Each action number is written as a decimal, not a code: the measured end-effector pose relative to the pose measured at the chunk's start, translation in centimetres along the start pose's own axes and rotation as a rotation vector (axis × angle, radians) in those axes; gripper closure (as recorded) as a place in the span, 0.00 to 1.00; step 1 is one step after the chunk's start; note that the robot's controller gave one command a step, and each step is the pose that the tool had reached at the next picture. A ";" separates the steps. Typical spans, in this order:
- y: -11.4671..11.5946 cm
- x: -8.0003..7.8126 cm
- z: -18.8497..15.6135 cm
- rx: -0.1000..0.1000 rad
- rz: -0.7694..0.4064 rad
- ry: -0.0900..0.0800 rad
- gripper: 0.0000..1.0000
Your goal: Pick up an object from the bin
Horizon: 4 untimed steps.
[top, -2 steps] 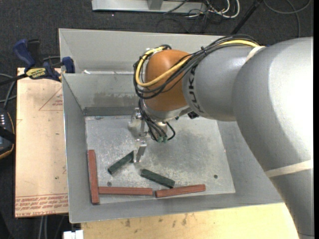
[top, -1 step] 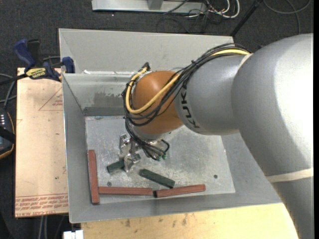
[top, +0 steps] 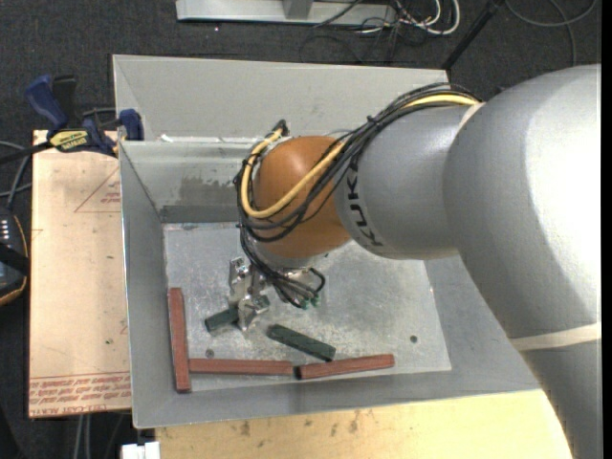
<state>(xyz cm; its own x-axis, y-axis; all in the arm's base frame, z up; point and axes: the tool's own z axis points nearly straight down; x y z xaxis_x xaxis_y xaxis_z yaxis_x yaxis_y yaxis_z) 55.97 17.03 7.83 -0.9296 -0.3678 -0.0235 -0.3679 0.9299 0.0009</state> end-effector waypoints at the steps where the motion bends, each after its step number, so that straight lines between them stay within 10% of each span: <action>1: 0.0 0.2 -0.4 0.000 -0.002 0.009 1.00; 3: 2.7 0.2 -3.5 -0.003 -0.198 0.021 1.00; 4: 1.5 -1.3 -14.9 -0.002 -0.207 0.020 1.00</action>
Offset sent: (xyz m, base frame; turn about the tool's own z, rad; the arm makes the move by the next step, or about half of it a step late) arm -0.0129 0.0232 0.0351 -0.2005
